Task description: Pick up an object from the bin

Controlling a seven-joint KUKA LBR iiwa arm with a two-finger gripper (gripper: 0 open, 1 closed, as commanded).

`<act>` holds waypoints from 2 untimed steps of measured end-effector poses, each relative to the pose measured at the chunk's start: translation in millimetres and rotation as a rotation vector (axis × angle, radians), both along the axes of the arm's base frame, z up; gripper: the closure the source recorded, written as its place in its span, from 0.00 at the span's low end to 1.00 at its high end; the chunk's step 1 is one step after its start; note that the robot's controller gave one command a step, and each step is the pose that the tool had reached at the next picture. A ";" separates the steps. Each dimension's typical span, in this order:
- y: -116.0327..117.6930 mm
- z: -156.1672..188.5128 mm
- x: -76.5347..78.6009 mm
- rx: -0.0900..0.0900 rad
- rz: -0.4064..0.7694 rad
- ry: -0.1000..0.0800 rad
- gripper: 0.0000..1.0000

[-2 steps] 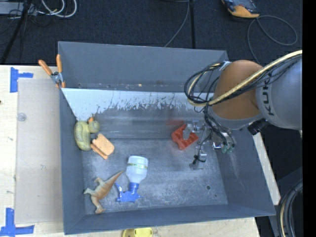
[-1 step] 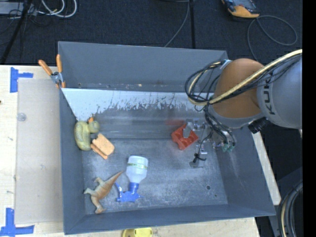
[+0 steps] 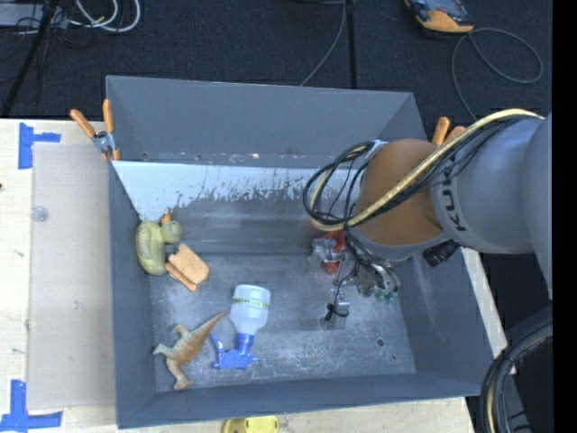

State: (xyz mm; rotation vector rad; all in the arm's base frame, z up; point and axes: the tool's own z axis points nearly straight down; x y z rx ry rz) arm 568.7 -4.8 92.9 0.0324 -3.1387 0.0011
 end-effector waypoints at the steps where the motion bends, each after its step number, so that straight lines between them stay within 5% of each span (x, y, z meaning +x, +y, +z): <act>1: 20.1 -24.3 -2.0 0.003 0.061 0.006 0.00; 2: 48.3 -23.6 22.5 -0.001 0.084 0.001 0.00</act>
Offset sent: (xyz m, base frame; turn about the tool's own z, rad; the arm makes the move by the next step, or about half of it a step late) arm 0.0433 0.0811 -0.0229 -0.1258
